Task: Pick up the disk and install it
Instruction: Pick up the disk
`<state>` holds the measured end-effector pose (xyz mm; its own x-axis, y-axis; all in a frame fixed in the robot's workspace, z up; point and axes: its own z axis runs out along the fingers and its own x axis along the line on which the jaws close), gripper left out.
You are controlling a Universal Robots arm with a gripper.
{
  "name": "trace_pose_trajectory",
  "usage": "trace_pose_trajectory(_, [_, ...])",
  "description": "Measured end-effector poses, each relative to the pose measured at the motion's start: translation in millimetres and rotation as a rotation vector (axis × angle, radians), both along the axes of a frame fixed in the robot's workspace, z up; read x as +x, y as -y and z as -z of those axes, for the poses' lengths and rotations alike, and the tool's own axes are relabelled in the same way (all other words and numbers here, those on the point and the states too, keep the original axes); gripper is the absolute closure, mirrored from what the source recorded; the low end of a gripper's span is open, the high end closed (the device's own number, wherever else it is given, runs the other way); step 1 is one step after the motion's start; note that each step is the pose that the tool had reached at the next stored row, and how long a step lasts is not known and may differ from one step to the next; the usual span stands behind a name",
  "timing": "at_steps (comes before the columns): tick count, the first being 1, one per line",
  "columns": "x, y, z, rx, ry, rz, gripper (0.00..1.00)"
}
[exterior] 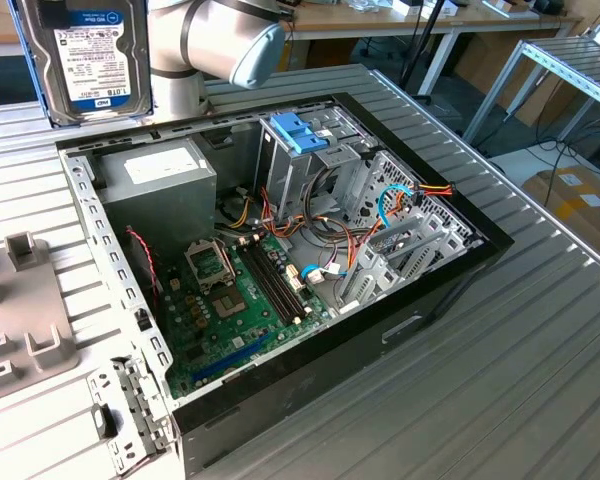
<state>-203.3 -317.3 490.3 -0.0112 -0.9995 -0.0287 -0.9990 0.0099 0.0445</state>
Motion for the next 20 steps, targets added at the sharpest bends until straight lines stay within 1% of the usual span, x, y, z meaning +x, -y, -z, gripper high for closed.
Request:
trace_pose_trajectory(11, [0.5, 1.4, 0.0, 0.0000, 0.0001, 0.000, 0.63])
trace_pose_trajectory(15, [0.5, 4.0, 0.0, 0.0000, 0.0000, 0.000, 0.63])
trace_pose_trajectory(17, [0.5, 6.7, 0.0, 0.0000, 0.0001, 0.000, 0.63])
trace_pose_trajectory(20, [0.5, 9.0, 0.1, 0.0001, 0.0001, 0.000, 0.63])
